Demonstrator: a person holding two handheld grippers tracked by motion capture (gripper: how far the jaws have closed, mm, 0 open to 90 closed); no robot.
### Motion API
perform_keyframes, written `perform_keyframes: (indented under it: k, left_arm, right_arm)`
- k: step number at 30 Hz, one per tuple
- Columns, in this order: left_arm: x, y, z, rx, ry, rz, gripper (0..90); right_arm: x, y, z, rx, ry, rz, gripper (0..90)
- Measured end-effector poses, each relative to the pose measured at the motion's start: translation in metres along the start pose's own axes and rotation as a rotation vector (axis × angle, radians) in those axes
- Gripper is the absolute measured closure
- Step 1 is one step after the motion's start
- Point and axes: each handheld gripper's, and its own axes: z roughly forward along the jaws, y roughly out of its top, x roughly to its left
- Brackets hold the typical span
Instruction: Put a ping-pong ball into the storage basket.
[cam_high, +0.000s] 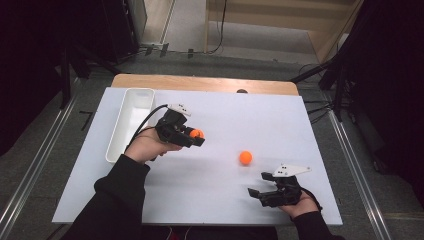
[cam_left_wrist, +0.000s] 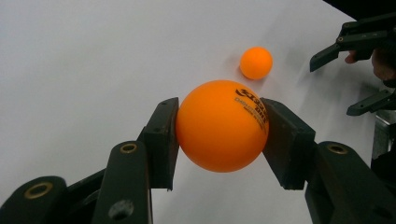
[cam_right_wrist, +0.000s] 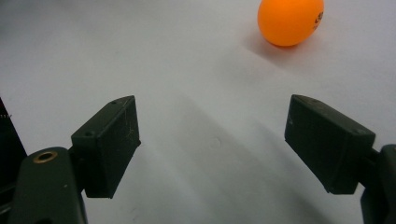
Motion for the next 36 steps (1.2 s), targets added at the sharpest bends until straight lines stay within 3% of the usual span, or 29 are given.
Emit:
perform_keyframes:
  k: [12, 36]
  left_arm:
    - [0.005, 0.0, -0.011, -0.017, 0.011, -0.021, 50.5]
    - [0.026, -0.005, -0.03, -0.041, 0.143, -0.092, 50.5]
  right_arm:
    - [0.0, 0.0, 0.0, 0.001, -0.001, -0.002, 16.4]
    - [0.0, 0.0, 0.0, 0.004, -0.002, -0.003, 16.4]
